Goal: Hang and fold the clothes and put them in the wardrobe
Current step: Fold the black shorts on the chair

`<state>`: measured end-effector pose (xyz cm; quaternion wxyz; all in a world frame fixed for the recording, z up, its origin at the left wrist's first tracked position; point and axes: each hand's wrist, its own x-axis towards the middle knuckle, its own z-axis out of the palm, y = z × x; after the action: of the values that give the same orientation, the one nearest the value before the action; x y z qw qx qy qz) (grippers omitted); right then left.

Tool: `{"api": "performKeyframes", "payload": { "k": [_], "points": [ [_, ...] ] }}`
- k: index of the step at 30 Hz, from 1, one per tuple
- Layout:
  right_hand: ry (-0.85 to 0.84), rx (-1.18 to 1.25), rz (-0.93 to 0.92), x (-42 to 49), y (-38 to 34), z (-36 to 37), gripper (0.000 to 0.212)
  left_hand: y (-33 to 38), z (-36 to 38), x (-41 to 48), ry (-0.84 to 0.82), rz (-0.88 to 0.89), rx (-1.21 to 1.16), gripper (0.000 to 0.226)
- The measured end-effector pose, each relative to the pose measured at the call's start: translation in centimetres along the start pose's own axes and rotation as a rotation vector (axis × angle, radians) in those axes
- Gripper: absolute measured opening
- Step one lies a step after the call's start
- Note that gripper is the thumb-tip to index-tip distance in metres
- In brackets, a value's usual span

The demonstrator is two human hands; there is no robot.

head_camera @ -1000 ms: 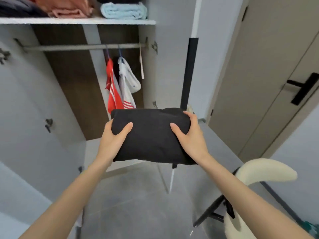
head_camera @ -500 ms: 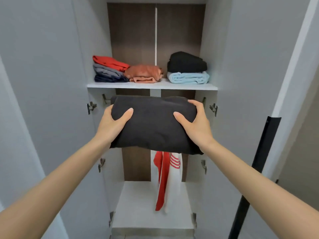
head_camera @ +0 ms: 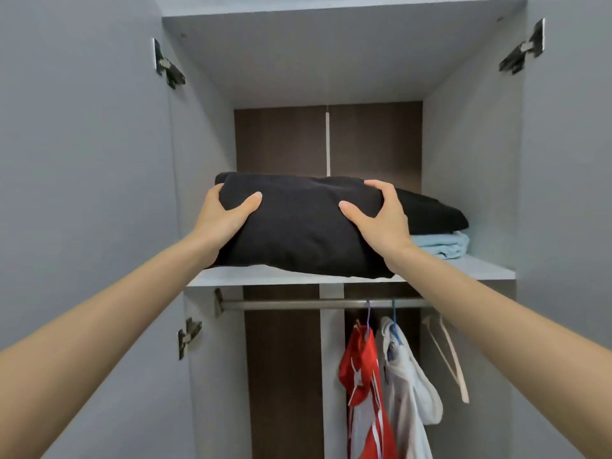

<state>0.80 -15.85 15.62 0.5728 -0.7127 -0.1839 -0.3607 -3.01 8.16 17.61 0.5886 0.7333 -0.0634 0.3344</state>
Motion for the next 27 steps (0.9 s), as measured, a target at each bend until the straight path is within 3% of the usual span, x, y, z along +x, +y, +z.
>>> {"api": "performKeyframes", "payload": {
  "k": [6,13,20,27],
  "points": [
    [-0.085,-0.213,-0.084,8.6,1.5,7.2,0.037,-1.9,-0.2,8.4,0.073,0.027,0.011,0.078],
    [-0.134,-0.401,-0.238,17.6,5.0,15.0,0.040,-6.4,0.6,14.6,0.092,0.070,0.090,0.071],
    [-0.279,-0.387,-0.374,28.2,8.8,23.1,0.045,-8.9,1.0,21.0,0.094,0.098,0.160,0.072],
    [-0.475,-0.407,-0.424,35.3,11.6,30.9,0.046,-10.9,2.6,25.3,0.128,-0.032,0.090,0.064]
  ]
}}
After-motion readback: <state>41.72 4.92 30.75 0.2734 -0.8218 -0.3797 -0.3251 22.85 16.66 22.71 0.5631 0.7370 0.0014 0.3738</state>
